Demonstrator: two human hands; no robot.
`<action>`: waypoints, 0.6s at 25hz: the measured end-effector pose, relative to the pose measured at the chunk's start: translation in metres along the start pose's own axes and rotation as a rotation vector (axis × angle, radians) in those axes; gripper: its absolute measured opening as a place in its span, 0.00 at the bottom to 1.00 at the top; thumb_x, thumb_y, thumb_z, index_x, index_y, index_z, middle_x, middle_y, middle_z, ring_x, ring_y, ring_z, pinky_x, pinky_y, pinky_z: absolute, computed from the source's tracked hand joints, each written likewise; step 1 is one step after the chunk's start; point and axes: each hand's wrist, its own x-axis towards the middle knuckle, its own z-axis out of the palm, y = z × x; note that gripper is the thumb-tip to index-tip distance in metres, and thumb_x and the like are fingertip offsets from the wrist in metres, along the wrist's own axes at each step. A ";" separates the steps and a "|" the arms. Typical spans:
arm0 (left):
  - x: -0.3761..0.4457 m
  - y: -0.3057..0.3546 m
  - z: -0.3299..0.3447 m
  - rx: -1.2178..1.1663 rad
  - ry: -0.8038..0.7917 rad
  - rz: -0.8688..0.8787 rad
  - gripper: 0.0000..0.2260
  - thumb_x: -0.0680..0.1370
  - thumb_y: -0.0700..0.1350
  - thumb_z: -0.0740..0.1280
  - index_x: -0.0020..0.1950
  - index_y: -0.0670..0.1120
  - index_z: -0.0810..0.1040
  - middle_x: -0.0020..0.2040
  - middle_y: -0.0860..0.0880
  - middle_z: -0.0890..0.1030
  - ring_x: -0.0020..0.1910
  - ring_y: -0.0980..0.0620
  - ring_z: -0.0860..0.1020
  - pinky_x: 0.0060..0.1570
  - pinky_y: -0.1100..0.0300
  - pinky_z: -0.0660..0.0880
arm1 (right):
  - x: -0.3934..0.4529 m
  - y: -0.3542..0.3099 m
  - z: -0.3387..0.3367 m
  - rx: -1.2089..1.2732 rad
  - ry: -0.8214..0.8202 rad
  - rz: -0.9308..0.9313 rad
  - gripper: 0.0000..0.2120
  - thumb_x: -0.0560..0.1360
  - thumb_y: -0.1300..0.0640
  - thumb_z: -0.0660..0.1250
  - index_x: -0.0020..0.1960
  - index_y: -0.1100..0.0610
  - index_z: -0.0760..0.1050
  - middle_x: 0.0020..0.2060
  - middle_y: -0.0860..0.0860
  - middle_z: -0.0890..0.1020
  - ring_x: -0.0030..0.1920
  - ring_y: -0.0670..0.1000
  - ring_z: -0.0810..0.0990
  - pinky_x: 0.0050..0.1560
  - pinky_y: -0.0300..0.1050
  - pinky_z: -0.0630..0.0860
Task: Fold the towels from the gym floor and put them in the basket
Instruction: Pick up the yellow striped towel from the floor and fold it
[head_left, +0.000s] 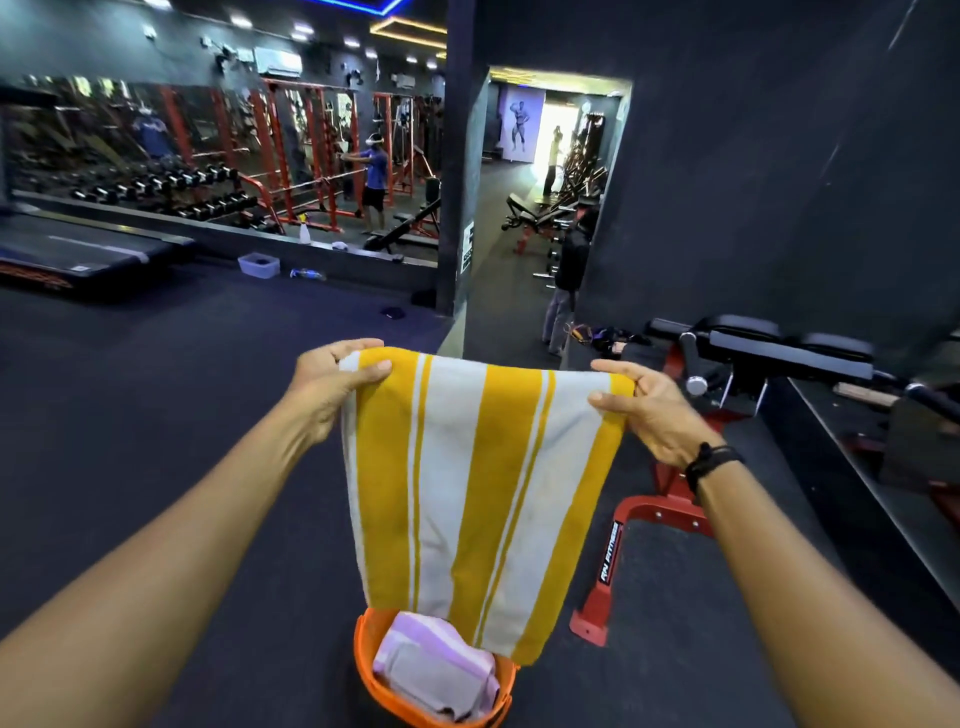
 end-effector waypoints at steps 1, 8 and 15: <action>0.002 0.002 -0.003 0.150 0.042 0.073 0.12 0.66 0.42 0.78 0.48 0.48 0.83 0.52 0.44 0.83 0.49 0.48 0.81 0.48 0.53 0.80 | 0.001 -0.001 -0.003 -0.143 0.013 -0.037 0.26 0.61 0.65 0.77 0.58 0.63 0.76 0.43 0.56 0.83 0.40 0.50 0.82 0.40 0.42 0.81; 0.005 0.009 -0.010 0.961 0.037 0.397 0.09 0.67 0.53 0.77 0.41 0.51 0.81 0.47 0.50 0.79 0.52 0.50 0.75 0.44 0.56 0.74 | 0.010 0.011 -0.014 -0.963 0.199 -0.306 0.06 0.69 0.58 0.76 0.37 0.58 0.79 0.34 0.52 0.80 0.37 0.50 0.75 0.40 0.47 0.72; 0.009 0.071 -0.009 0.525 -0.332 0.278 0.17 0.63 0.54 0.78 0.47 0.48 0.82 0.44 0.52 0.84 0.45 0.53 0.81 0.42 0.62 0.77 | 0.008 -0.050 -0.021 -0.384 -0.088 -0.221 0.06 0.70 0.63 0.72 0.40 0.56 0.75 0.31 0.46 0.81 0.32 0.40 0.77 0.35 0.40 0.74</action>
